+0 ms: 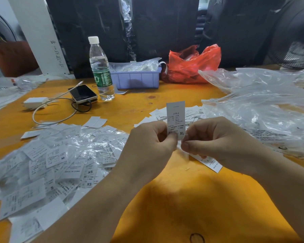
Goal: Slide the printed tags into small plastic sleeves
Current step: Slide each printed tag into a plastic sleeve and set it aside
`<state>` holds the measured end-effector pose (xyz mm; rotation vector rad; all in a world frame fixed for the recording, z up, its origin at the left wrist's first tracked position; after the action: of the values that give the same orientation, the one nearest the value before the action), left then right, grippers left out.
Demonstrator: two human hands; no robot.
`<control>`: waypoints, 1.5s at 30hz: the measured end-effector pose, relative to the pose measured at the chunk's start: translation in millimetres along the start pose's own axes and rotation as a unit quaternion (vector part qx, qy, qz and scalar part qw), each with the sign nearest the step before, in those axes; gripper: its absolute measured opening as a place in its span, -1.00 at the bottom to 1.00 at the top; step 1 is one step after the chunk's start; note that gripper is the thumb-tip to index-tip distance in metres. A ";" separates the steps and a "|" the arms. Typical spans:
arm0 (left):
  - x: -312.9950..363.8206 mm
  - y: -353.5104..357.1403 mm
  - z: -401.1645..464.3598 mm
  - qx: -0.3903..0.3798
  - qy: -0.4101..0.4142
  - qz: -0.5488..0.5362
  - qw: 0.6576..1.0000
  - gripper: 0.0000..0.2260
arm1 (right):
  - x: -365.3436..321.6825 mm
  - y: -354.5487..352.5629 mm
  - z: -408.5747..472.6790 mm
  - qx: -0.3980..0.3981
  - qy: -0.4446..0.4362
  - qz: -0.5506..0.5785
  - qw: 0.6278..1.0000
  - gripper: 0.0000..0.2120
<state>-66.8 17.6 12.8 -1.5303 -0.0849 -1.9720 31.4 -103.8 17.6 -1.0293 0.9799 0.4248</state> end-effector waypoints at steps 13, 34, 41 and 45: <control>-0.8 -1.2 1.1 0.001 0.000 -0.010 1.000 -0.90 | 0.2 -0.5 -0.3 0.020 0.007 -0.004 1.000 -0.70; -0.7 -2.2 4.8 -0.017 -0.014 -0.097 0.995 -0.86 | 0.5 -2.3 -0.7 0.023 0.010 0.013 1.000 -0.82; -2.9 -4.2 6.6 -0.013 -0.028 -0.107 0.994 -0.85 | 2.1 -2.3 -0.5 0.024 0.011 0.007 1.000 -0.86; -3.4 -3.6 7.0 -0.019 -0.035 -0.118 0.992 -0.81 | 0.5 -1.3 -0.8 0.012 0.010 0.002 1.000 -0.87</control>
<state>-62.3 24.9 13.2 -1.6801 -0.2702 -2.1103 32.2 -105.2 17.7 -1.0115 1.0032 0.4050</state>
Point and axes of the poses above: each hand's wrist, its own z-axis towards the middle knuckle, its own y-axis out of the palm, x = y × z, the point moved 4 cm from there along z, towards the middle knuckle, and after that the axes turned 9 degrees about -z, right-handed, at the moved point
